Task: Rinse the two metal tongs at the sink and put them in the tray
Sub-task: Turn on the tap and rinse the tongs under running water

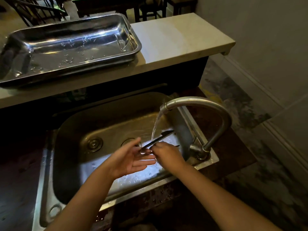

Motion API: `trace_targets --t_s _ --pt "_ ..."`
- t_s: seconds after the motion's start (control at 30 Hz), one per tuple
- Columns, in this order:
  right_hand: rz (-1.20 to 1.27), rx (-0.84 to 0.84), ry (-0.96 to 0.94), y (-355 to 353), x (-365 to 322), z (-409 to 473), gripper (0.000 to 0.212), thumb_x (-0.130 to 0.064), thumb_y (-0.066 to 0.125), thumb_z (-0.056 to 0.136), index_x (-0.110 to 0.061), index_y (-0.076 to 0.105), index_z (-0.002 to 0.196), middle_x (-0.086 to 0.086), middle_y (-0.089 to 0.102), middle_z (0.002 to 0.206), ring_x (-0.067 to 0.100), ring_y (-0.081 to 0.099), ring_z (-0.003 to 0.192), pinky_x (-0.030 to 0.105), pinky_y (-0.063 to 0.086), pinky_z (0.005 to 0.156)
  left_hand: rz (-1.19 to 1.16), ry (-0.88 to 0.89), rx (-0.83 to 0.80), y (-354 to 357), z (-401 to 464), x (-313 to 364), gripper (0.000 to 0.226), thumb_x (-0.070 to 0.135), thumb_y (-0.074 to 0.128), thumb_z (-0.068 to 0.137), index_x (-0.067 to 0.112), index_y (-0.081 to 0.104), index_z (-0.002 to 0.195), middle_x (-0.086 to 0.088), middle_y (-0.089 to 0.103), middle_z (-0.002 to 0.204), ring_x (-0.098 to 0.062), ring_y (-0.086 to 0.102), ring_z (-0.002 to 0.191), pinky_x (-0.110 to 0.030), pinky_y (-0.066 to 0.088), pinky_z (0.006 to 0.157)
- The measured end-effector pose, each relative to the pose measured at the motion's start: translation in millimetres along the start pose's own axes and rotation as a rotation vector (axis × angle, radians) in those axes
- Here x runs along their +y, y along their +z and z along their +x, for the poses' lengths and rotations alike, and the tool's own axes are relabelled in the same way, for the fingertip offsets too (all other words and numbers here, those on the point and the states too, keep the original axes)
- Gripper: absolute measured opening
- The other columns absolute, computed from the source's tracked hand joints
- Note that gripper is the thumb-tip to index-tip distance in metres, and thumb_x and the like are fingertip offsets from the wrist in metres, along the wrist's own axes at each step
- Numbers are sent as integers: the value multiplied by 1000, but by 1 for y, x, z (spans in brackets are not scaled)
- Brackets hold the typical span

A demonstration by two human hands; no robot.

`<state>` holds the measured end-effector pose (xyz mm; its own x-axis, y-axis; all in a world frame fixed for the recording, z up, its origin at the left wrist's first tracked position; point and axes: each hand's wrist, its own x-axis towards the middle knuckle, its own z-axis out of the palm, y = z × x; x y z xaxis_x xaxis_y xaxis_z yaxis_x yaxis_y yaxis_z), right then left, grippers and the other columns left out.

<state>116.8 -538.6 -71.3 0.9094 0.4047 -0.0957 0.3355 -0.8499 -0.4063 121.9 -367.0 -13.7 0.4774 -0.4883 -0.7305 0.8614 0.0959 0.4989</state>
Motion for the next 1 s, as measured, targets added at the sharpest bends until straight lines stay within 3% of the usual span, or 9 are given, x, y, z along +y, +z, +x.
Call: trace_targets --t_s 0.1,0.23,0.33,0.43,0.6,0.67,0.8,0.9,1.0 --pt "-135 101 -21 -2 2 0 26 -14 52 85 -13 62 109 10 66 111 27 56 109 38 44 92 26 119 59 10 -2 -3 23 26 53 89 10 68 84 -11 77 93 -17 73 87 -22 59 58" --pt "27 176 76 -5 15 -4 41 -9 50 86 -18 51 127 3 53 135 20 41 130 33 32 107 2 269 73 13 -9 -9 31 12 49 90 10 66 64 -13 76 95 -16 72 92 -21 58 63" --pt "120 105 105 -17 30 -2 68 6 46 79 -31 40 136 -1 40 147 18 25 140 37 27 112 52 330 75 7 -20 -13 33 11 46 91 11 62 62 -12 76 99 -17 70 97 -20 57 66" --pt "110 64 181 -25 39 6 69 11 43 77 -31 44 132 2 26 153 22 15 143 41 29 113 98 372 71 2 -36 -15 29 16 45 89 13 57 62 -14 74 103 -20 69 100 -20 57 66" --pt "-50 147 170 -35 46 15 54 3 45 82 -20 49 130 2 46 141 19 28 137 34 21 113 168 445 73 -2 -59 -13 22 26 46 81 12 55 66 -13 74 104 -18 68 103 -20 57 73" --pt "-4 155 177 -35 32 15 53 0 45 83 -21 47 131 2 49 137 22 32 135 34 14 116 175 462 85 1 -61 -13 20 24 46 81 10 47 68 -13 74 105 -18 67 105 -20 57 75" --pt "163 101 48 -28 10 9 53 -1 43 85 -24 46 132 0 49 140 27 29 136 41 21 113 152 456 110 3 -61 -15 20 19 41 86 9 47 69 -10 75 102 -16 68 101 -19 56 73" --pt "-18 70 197 -43 30 22 57 -2 45 83 -24 40 135 -1 44 144 16 29 138 39 6 118 89 451 98 -2 -65 -16 18 20 42 81 8 44 67 -13 75 102 -17 69 101 -19 56 71" --pt "-75 61 224 -48 35 25 59 -1 49 79 -22 42 134 1 44 143 16 29 138 37 5 119 50 448 79 -6 -64 -18 19 22 42 82 9 42 67 -15 73 106 -19 67 105 -22 56 75"
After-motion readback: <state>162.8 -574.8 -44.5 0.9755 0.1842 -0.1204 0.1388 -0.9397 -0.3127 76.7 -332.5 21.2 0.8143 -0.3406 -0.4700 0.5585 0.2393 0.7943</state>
